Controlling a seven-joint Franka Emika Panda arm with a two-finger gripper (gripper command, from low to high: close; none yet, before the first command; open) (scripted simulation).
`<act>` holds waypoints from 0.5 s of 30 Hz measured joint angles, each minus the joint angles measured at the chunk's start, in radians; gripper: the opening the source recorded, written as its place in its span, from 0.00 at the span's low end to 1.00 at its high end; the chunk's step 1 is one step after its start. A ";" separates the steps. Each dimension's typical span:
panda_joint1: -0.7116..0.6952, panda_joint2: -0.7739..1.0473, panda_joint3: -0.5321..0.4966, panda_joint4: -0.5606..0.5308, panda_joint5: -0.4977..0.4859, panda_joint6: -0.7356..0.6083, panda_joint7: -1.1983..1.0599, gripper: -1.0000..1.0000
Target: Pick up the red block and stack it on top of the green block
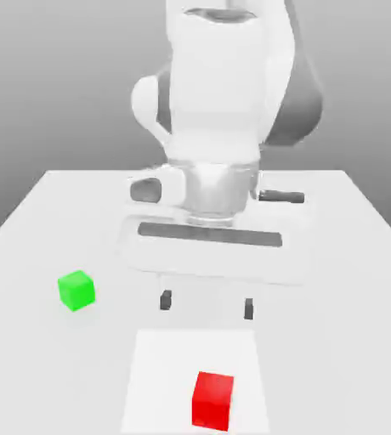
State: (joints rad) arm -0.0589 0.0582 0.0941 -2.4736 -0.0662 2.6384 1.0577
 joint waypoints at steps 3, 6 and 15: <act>0.004 0.107 0.004 -0.021 0.015 0.045 0.015 0.50; 0.013 0.215 -0.007 -0.014 0.003 0.124 0.031 0.50; 0.030 0.323 -0.028 0.002 -0.020 0.214 0.049 0.00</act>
State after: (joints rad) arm -0.0291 0.3812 0.0657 -2.4720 -0.0860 2.8526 1.1069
